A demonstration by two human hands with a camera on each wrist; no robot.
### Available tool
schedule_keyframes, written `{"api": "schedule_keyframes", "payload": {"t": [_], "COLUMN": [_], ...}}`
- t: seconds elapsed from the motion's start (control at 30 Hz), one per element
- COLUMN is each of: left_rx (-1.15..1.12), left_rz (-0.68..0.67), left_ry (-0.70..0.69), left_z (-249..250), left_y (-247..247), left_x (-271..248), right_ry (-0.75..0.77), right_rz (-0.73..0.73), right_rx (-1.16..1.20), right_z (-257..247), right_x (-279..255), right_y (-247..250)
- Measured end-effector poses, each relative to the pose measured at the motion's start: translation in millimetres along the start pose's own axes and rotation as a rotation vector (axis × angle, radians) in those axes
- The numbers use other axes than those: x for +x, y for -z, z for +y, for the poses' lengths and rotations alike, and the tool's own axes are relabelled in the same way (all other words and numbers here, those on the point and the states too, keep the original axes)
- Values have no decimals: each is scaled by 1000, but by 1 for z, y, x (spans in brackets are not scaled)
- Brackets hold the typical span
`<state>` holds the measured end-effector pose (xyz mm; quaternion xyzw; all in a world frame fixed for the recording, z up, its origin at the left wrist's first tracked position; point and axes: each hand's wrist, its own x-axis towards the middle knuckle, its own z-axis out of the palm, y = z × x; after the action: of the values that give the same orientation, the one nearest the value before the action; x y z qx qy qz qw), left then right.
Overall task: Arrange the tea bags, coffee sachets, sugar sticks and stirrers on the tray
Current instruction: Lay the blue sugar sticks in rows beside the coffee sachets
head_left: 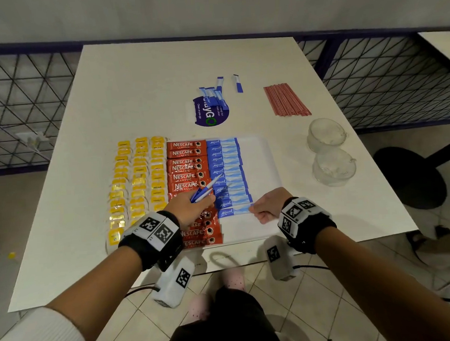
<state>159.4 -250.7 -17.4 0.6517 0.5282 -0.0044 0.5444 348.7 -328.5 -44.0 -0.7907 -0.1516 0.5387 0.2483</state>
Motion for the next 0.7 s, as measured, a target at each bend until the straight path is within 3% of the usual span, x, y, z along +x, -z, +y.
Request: {"api": "schedule_keyframes", "payload": {"t": [0.7], "left_rx": [4], "left_rz": [-38], "left_ry": [5], "left_z": [5], "left_y": [-1], "left_x": [-3], "right_ry": [-101], "right_rz": [-51], "right_rx": [79], "right_z": [-4], "right_x": [7], "right_y": [2]}}
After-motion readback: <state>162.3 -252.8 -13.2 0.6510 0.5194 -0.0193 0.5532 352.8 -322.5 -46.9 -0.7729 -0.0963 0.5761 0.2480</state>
